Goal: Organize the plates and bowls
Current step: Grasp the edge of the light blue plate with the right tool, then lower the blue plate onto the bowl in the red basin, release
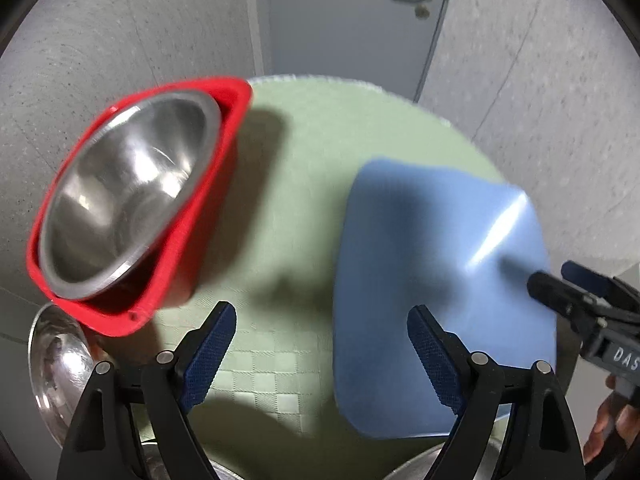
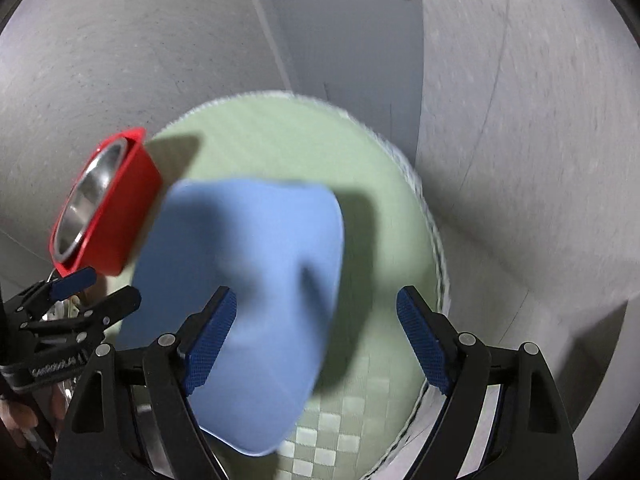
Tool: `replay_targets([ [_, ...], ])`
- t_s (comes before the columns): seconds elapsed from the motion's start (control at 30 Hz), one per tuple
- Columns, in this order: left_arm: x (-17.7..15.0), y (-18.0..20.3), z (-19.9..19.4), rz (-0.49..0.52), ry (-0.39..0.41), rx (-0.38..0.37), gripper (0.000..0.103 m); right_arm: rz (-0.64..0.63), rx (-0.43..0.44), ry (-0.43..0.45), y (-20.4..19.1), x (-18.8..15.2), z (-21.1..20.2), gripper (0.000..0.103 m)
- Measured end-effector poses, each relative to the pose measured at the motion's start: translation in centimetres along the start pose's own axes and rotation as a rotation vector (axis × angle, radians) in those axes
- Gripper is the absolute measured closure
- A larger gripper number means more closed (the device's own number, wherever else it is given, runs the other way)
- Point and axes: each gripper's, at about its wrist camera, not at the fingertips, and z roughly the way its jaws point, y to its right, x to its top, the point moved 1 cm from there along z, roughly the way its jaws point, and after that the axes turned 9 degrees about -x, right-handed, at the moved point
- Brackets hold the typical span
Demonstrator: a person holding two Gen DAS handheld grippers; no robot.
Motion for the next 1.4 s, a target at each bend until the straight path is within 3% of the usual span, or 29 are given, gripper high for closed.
replay_targets([
  [0.1,0.1,0.1,1.2,0.005,-0.044,-0.025,0.03,0.026,0.081,-0.058,-0.3,-1.2,1.4,0.021],
  [0.13,0.2,0.3,1.7,0.01,-0.058,-0.038,0.033,0.028,0.097,-0.067,-0.5,-1.4,1.7,0.026],
  [0.2,1.0,0.2,2.4,0.018,-0.086,-0.061,0.054,0.03,0.138,-0.083,-0.8,-1.7,2.1,0.043],
  [0.27,1.8,0.0,3.1,0.028,-0.111,-0.105,0.07,0.025,0.174,-0.097,-1.2,-1.5,2.2,0.068],
  [0.4,3.9,-1.3,2.5,0.049,-0.062,-0.109,0.073,-0.006,0.146,-0.057,-1.6,-0.5,1.2,0.069],
  [0.6,6.4,-2.6,-2.1,0.033,0.097,-0.112,0.075,-0.1,0.14,0.027,-4.5,3.2,-1.7,0.069],
  [0.9,8.3,-11.7,-10.0,-0.119,0.287,-0.047,0.075,-0.296,0.236,0.123,-14.7,9.3,-4.4,0.069],
  [1.1,6.8,-18.8,-9.4,-0.262,0.262,0.013,0.075,-0.433,0.265,0.073,-23.1,10.8,-1.5,0.069],
  [1.23,6.3,-22.4,-7.7,-0.326,0.216,0.045,0.076,-0.495,0.262,0.012,-26.4,10.7,1.4,0.069],
  [1.4,5.7,-24.3,-5.6,-0.357,0.168,0.044,0.076,-0.528,0.236,-0.017,-27.6,10.6,3.5,0.069],
])
